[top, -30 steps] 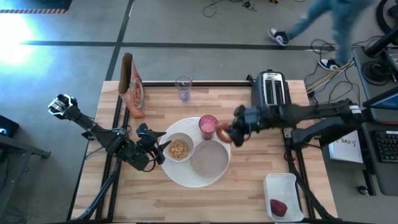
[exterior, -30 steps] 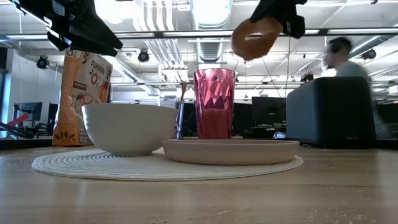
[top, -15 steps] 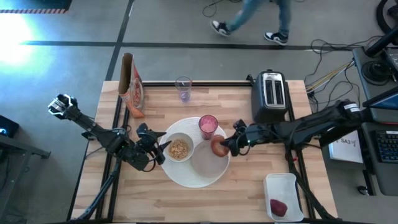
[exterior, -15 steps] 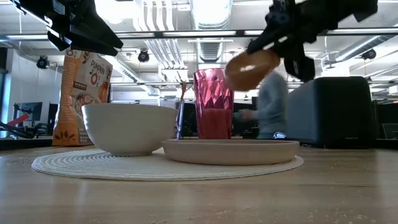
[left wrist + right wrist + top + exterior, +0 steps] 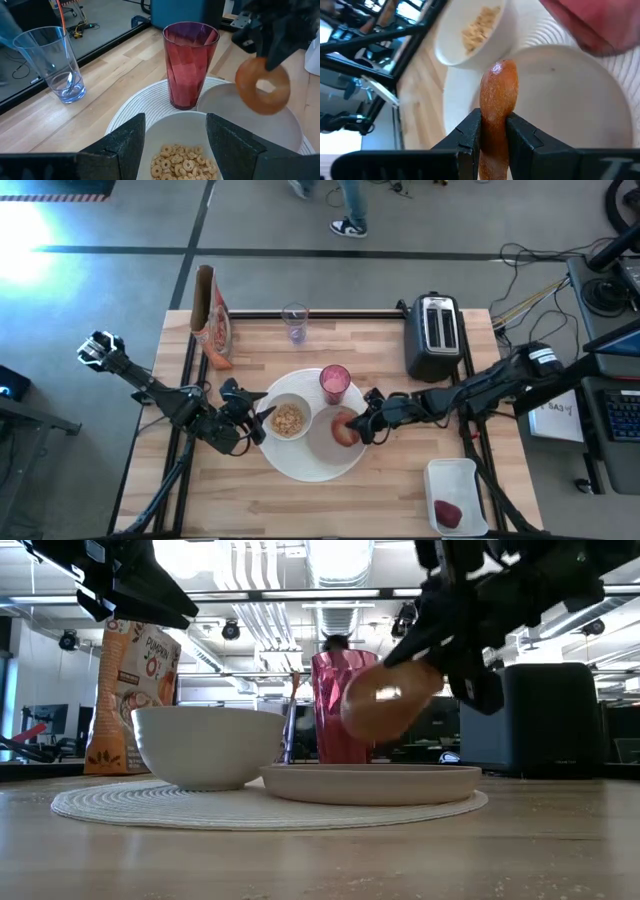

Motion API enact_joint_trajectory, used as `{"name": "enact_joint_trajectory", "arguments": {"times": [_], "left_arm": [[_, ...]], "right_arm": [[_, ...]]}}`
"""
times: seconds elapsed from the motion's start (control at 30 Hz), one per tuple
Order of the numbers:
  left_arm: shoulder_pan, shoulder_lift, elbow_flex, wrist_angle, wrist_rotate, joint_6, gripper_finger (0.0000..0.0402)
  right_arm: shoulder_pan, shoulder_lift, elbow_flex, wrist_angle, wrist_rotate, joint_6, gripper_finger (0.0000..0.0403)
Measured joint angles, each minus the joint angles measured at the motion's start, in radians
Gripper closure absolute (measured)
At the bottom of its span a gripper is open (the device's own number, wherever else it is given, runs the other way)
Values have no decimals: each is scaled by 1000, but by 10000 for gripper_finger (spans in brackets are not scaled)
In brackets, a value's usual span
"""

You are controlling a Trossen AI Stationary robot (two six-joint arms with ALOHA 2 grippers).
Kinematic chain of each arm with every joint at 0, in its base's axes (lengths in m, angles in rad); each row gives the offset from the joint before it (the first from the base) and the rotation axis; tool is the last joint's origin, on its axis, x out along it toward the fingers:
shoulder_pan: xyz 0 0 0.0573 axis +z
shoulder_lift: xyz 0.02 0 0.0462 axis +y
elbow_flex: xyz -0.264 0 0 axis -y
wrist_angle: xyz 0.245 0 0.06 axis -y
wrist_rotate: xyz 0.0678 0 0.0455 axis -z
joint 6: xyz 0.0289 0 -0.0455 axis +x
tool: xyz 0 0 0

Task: Arrange a breakfast setting
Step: Put the brown toasted bread on the gray plate

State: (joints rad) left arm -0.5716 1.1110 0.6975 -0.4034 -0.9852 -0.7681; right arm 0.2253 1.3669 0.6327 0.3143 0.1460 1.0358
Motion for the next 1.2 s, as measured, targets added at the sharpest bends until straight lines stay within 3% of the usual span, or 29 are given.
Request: {"name": "enact_joint_trajectory", "arguments": {"times": [0.4,0.87,1.2], "left_arm": [[0,0,0,-4,0,0,208],[0,0,0,-5,0,0,208],[0,0,0,-4,0,0,208]], "right_arm": [[-2,218,0,222,-76,54,344],[-5,207,0,215,-67,11,342],[-27,181,0,214,-75,-81,273]]}}
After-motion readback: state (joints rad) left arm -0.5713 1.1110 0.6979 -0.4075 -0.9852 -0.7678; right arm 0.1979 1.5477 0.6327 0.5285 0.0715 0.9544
